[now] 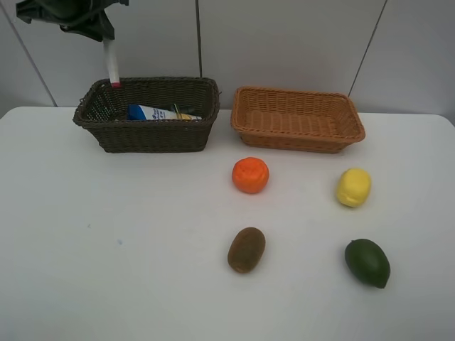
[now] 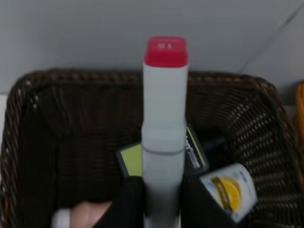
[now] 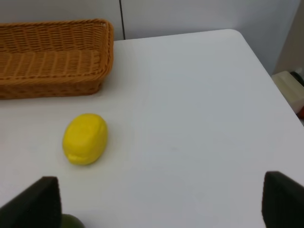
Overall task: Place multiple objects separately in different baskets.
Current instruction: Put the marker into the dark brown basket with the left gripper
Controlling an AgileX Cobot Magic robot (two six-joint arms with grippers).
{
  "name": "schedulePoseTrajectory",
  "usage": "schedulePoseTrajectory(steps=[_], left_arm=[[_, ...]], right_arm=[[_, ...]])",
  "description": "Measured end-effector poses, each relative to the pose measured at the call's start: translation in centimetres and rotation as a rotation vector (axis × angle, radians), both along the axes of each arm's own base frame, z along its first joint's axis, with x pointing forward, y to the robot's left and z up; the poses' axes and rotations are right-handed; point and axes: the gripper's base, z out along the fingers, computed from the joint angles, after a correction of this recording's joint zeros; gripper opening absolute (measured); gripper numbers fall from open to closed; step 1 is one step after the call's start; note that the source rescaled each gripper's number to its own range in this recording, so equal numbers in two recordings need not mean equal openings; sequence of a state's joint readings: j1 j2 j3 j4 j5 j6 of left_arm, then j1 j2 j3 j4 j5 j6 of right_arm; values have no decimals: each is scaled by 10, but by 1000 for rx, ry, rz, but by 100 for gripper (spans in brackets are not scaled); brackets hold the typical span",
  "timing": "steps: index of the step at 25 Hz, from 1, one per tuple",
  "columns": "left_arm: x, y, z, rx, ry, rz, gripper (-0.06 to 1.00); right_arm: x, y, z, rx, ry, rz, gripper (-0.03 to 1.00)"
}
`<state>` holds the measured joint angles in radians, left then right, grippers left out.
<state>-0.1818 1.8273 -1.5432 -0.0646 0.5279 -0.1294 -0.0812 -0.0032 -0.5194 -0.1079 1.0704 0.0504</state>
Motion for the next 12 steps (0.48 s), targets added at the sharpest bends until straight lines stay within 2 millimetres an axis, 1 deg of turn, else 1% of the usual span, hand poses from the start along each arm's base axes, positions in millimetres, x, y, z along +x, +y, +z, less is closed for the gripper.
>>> schedulePoseTrajectory(steps=[2, 3, 4, 5, 7, 8, 9, 10, 12], left_arm=[[12, 1, -18, 77, 14, -31, 1], [15, 2, -24, 108, 22, -44, 4], [17, 2, -31, 129, 34, -53, 13], [19, 2, -36, 140, 44, -56, 31], [20, 3, -41, 157, 52, -61, 72], [20, 3, -41, 160, 53, -62, 85], [20, 3, -41, 162, 53, -62, 91], [20, 3, -41, 163, 53, -62, 95], [20, 3, -41, 163, 62, -60, 98]], right_arm=[[0, 0, 0, 0, 0, 7, 100], [0, 0, 0, 0, 0, 7, 100], [0, 0, 0, 0, 0, 7, 100], [0, 0, 0, 0, 0, 7, 100], [0, 0, 0, 0, 0, 7, 100], [0, 0, 0, 0, 0, 7, 100], [0, 0, 0, 0, 0, 7, 100], [0, 0, 0, 0, 0, 7, 100], [0, 0, 0, 0, 0, 7, 100]])
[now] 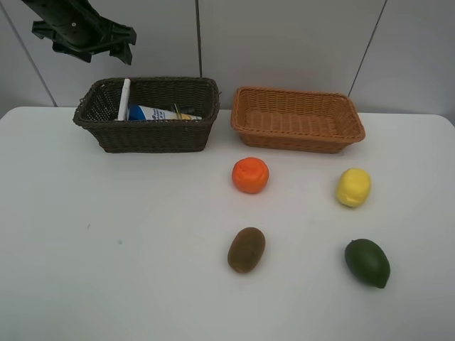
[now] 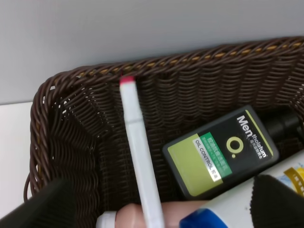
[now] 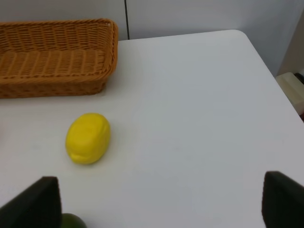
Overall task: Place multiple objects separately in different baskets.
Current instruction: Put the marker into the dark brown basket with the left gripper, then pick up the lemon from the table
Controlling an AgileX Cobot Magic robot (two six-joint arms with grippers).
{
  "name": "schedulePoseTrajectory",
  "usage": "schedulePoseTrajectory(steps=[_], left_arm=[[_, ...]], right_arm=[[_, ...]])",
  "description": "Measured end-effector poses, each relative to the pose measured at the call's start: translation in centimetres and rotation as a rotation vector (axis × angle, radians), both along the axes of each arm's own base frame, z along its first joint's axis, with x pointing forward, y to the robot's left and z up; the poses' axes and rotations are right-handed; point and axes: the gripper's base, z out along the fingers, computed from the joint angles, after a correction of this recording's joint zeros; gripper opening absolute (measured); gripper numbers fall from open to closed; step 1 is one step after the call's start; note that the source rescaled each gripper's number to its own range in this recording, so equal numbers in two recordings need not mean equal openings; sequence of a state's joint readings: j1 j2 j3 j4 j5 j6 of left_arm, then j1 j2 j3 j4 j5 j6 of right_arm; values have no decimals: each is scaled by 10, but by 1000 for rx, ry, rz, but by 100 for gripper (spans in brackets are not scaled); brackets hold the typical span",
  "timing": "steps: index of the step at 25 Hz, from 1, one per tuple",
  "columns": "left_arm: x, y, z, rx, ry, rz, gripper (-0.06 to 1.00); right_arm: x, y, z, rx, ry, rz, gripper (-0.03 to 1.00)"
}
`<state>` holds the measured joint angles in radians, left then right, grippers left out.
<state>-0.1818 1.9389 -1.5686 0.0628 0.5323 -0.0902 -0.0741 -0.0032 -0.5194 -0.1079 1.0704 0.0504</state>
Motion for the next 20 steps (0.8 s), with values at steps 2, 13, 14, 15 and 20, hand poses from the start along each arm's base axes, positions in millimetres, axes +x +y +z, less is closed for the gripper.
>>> schedulePoseTrajectory(steps=[2, 13, 14, 15, 20], left_arm=[[-3, 0, 2, -13, 52, 27, 98], [-55, 6, 29, -2, 519, 114, 99], [-61, 8, 29, 7, 527, 115, 99], [-68, 9, 30, 8, 532, 115, 99], [-126, 19, 40, 8, 561, 113, 99]], right_arm=[[0, 0, 0, 0, 0, 0, 100], [0, 0, 0, 0, 0, 0, 100], [0, 0, 0, 0, 0, 0, 100], [0, 0, 0, 0, 0, 0, 100], [0, 0, 0, 0, 0, 0, 100]])
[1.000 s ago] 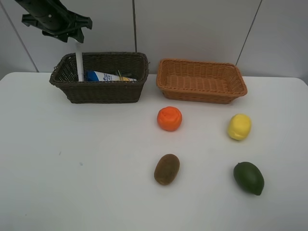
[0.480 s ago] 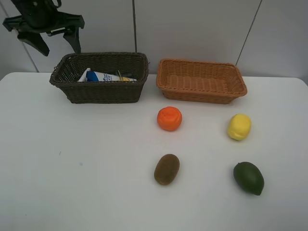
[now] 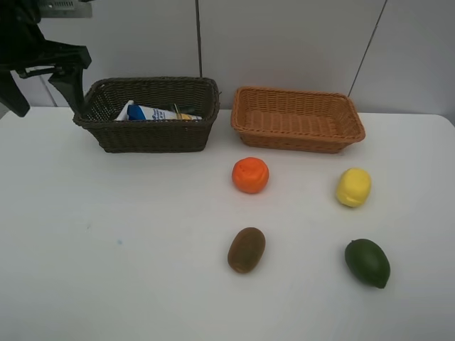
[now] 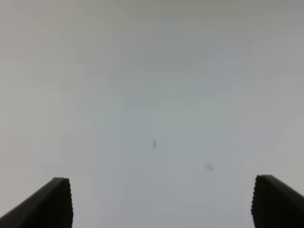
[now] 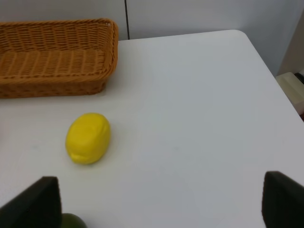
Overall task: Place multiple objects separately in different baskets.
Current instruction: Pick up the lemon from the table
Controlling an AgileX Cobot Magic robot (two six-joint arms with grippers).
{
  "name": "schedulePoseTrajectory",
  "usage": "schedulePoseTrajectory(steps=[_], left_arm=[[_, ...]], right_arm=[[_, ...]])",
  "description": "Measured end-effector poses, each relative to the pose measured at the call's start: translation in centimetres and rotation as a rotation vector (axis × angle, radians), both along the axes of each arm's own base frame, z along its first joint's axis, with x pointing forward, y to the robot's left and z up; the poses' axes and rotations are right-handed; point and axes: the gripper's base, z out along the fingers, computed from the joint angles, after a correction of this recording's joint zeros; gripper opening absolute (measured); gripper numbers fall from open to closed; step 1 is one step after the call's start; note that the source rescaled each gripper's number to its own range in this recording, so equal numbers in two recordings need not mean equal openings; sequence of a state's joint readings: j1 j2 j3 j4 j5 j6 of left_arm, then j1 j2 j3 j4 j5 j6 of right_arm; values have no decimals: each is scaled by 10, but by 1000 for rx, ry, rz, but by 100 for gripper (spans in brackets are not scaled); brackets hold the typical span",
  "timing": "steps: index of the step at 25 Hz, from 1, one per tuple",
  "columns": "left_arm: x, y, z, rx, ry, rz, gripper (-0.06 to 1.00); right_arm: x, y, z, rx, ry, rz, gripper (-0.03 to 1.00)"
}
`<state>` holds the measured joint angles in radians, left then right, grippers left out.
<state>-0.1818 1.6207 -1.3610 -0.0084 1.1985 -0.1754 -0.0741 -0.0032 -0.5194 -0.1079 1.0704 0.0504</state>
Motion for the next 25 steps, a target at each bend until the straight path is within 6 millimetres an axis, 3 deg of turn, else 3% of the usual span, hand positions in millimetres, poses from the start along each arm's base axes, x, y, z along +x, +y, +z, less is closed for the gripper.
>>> schedulePoseTrajectory(steps=[5, 10, 16, 20, 25], left_arm=[[-83, 14, 23, -29, -77, 2, 99], [-161, 31, 24, -14, -180, -18, 99], [-242, 46, 26, -40, -431, -63, 99], [-280, 52, 17, -57, -616, -107, 99], [-307, 54, -6, -83, -791, -169, 99]], right_arm=[[0, 0, 0, 0, 0, 0, 100], [0, 0, 0, 0, 0, 0, 100], [0, 0, 0, 0, 0, 0, 100], [0, 0, 0, 0, 0, 0, 100], [0, 0, 0, 0, 0, 0, 100]])
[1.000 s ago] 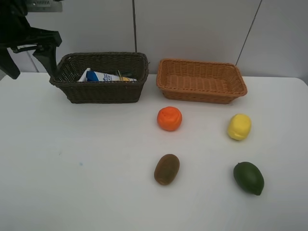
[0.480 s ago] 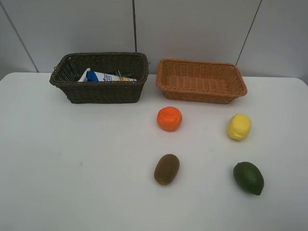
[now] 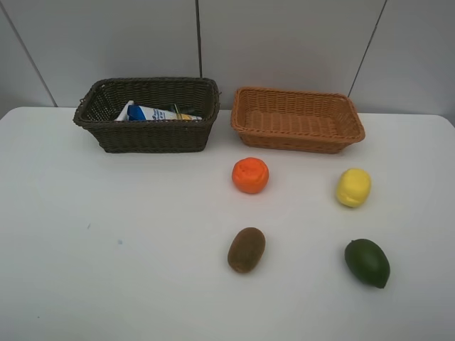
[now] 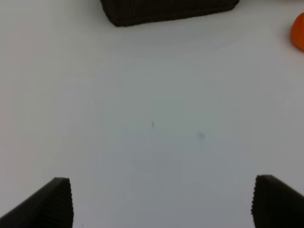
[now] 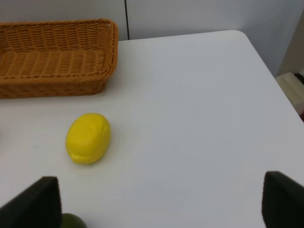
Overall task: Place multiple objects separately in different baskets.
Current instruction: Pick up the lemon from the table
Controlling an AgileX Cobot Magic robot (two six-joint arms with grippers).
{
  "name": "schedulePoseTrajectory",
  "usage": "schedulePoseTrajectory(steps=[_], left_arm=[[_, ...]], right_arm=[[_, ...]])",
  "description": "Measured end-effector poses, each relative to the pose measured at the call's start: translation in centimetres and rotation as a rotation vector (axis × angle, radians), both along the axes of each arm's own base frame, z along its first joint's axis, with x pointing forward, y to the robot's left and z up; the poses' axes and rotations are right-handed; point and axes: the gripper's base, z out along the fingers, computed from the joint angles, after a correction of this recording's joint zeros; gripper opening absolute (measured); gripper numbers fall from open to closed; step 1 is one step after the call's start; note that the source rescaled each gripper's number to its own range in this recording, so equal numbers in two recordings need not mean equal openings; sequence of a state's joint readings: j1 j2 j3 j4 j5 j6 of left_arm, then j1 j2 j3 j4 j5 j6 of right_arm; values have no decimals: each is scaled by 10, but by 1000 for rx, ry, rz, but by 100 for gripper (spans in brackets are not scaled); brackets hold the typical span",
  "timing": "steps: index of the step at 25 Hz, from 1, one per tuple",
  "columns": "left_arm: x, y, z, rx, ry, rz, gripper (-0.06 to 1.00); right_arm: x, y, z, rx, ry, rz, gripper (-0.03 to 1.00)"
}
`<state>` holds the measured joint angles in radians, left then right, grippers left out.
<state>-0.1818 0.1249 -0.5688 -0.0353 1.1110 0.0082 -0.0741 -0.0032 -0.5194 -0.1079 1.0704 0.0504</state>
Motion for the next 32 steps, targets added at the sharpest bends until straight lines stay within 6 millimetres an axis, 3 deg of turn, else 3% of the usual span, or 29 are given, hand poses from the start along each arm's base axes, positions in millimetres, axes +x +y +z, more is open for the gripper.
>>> schedulePoseTrajectory(steps=[4, 32], left_arm=[[-11, -1, -15, -13, -85, -43, 99], [-12, -2, -14, -9, -114, 22, 99]], right_arm=[[0, 0, 0, 0, 0, 0, 100], [6, -1, 0, -3, 40, -4, 100]])
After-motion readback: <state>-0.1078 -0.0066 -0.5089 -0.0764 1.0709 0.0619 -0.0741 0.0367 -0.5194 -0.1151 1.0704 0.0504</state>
